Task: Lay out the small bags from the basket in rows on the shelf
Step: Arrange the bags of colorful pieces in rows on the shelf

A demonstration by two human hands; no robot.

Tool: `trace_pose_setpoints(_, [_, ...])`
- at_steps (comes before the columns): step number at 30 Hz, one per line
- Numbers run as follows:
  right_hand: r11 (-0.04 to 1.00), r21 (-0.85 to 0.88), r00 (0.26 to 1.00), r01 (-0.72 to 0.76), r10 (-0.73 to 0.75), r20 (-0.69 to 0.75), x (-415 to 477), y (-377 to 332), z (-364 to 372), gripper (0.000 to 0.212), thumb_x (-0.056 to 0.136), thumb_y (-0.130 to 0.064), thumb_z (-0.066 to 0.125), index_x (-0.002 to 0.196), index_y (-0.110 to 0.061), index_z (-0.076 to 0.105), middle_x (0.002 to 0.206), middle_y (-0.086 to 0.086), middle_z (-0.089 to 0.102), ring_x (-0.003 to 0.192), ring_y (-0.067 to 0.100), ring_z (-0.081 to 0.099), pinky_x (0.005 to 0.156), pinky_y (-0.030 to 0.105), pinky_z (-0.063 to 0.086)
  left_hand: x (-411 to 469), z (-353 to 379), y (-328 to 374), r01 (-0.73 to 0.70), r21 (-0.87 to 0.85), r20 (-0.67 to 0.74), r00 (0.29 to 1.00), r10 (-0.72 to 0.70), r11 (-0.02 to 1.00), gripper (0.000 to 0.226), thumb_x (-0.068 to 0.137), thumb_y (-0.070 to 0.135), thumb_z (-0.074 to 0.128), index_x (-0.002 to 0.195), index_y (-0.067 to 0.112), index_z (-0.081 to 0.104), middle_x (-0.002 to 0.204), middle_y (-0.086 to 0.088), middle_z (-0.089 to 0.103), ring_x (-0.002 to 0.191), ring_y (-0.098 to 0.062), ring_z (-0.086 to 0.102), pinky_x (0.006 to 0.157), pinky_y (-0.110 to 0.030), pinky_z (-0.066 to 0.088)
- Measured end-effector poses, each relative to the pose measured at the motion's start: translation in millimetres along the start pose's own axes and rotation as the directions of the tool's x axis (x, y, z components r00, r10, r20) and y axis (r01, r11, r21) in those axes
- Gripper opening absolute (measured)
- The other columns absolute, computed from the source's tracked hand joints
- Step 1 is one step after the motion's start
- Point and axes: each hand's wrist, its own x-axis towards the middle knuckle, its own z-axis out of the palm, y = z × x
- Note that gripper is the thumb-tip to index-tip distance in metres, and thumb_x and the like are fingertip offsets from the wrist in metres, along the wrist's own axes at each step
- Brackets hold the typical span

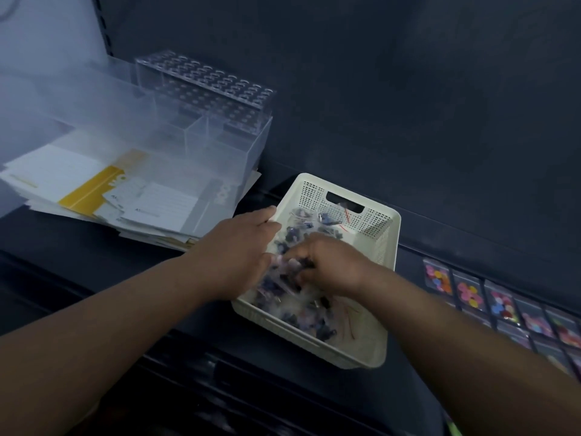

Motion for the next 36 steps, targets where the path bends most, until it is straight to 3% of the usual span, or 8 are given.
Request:
trace_pose_setpoints(3, [0.988,-0.083,0.987,-0.129,0.119,-0.111,4.9,21.6,-8.2,0.022,0.085,-0.028,0.060,0.106,-0.023,0.063,0.112,0.006,0.051,0.100,0.027,0.057,0.080,0.029,0.044,-0.2,1.7,-1.1,-0.001,0.016,-0.005,1.000,0.001,1.000,0.059,0.095,0.036,0.047,0.147,0.018,0.025,0.159,0.000,0.009,0.143,-0.016,0.018,0.114,-0.028,0.018])
trace_pose_setpoints(7, [0.984,0.030,0.962,-0.174,0.176,-0.211,-7.5,26.2,-15.5,0.040,0.083,-0.025,0.064,0.123,-0.026,0.057,0.124,0.006,0.048,0.109,0.025,0.053,0.094,0.028,0.042,1.9,5.7,-1.7,-0.045,0.088,-0.036,0.998,0.048,0.995,0.063,0.094,0.043,0.047,0.147,0.018,0.025,0.159,-0.002,0.010,0.146,-0.019,0.004,0.117,-0.034,0.010])
trace_pose_setpoints(14, [0.989,0.032,0.988,0.145,-0.146,0.041,-28.5,-15.7,-0.5,0.040,0.076,-0.035,0.071,0.114,-0.038,0.062,0.096,-0.004,0.055,0.085,0.015,0.055,0.081,0.029,0.047,6.3,9.5,4.1,-0.093,0.071,-0.024,0.995,0.095,0.993,0.053,0.091,0.034,0.054,0.138,0.013,0.042,0.147,-0.005,0.037,0.140,-0.022,0.027,0.113,-0.037,0.025])
trace_pose_setpoints(18, [0.996,-0.088,1.000,-0.022,0.021,-0.017,-18.3,2.2,0.0,0.031,0.081,-0.027,0.063,0.110,-0.037,0.061,0.104,-0.002,0.059,0.096,0.021,0.060,0.073,0.025,0.043,6.7,9.2,4.0,-0.094,0.095,0.002,0.996,0.094,0.991,0.058,0.091,0.039,0.051,0.142,0.014,0.039,0.151,-0.005,0.033,0.145,-0.024,0.016,0.116,-0.038,0.017])
trace_pose_setpoints(21, [0.989,-0.082,0.987,-0.124,0.114,-0.114,-19.5,15.2,-13.7,0.031,0.084,-0.017,0.056,0.111,-0.029,0.064,0.114,0.005,0.057,0.103,0.026,0.058,0.084,0.032,0.049,7.6,9.3,5.7,-0.089,0.151,0.043,0.996,0.083,0.985,0.061,0.093,0.040,0.050,0.147,0.021,0.028,0.157,0.001,0.019,0.147,-0.019,0.002,0.116,-0.033,0.003])
trace_pose_setpoints(25, [0.990,0.057,0.955,-0.131,0.141,-0.261,-32.1,18.8,-34.7,0.036,0.084,-0.014,0.059,0.118,-0.026,0.062,0.121,0.005,0.055,0.108,0.024,0.056,0.093,0.032,0.045,11.2,6.4,17.1,-0.193,0.100,-0.015,0.981,0.196,0.976,0.055,0.086,0.041,0.055,0.138,0.023,0.046,0.139,0.000,0.047,0.133,-0.020,0.034,0.111,-0.035,0.022])
trace_pose_setpoints(31, [0.980,0.072,0.884,-0.187,0.200,-0.422,-54.3,37.8,-32.4,0.031,0.084,-0.020,0.060,0.115,-0.024,0.063,0.115,0.004,0.062,0.114,0.026,0.049,0.097,0.037,0.041,33.3,31.7,59.6,-0.266,-0.149,0.305,0.904,0.300,0.953,0.028,0.086,0.037,0.050,0.110,0.032,0.063,0.107,0.008,0.065,0.098,-0.012,0.060,0.089,-0.034,0.049])
trace_pose_setpoints(36, [0.983,0.077,0.883,-0.168,0.185,-0.432,-65.6,40.4,-21.6,0.028,0.085,-0.018,0.058,0.111,-0.023,0.066,0.114,0.004,0.064,0.112,0.025,0.050,0.099,0.028,0.036,52.7,43.2,52.4,-0.333,0.130,0.411,0.875,0.255,0.934,0.043,0.085,0.052,0.042,0.123,0.034,0.053,0.134,0.005,0.050,0.124,-0.019,0.046,0.102,-0.038,0.039])
